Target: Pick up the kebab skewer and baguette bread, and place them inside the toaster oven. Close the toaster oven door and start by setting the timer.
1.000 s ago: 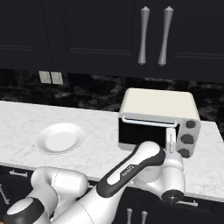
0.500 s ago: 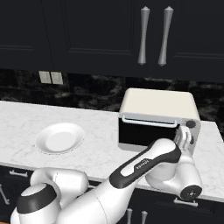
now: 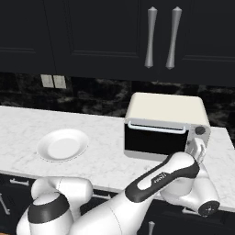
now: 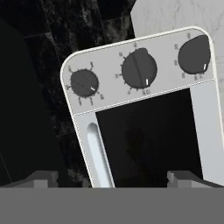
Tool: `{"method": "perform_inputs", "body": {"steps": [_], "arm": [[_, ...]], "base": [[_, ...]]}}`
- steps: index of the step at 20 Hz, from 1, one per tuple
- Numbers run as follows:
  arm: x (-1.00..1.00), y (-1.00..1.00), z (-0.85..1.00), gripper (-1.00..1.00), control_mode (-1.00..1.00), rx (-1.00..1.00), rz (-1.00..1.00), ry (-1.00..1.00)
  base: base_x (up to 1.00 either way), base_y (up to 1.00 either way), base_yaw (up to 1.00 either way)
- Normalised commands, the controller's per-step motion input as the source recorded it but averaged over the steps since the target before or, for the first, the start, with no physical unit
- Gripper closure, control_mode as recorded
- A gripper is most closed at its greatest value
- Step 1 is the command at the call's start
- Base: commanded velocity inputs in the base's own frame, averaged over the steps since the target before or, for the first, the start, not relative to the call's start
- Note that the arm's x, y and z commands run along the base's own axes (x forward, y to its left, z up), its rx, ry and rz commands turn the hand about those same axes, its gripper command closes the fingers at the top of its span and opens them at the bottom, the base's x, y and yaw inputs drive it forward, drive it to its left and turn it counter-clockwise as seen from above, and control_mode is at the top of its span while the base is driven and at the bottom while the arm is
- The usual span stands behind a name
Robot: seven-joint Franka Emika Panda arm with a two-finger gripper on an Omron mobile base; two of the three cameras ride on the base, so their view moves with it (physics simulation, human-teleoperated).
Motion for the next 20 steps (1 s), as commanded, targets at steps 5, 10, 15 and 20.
{"method": "perform_inputs", "body": {"steps": [5,10,15,20], "arm": [[0.37,0.02,-0.07,-1.0,-1.0,0.01,0.0,-0.03],[0.3,0.0,-0.02,-1.0,-1.0,0.0,0.0,0.0],[0.04,-0.07,-0.22,-1.0,-1.0,0.0,-0.01,0.0],[0.24,0.0,-0.17,-1.0,-1.0,0.0,-0.05,0.0]], "base": [[0.0,0.0,0.0],[0.0,0.0,0.0],[0.0,0.0,0.0],[0.0,0.0,0.0]]}}
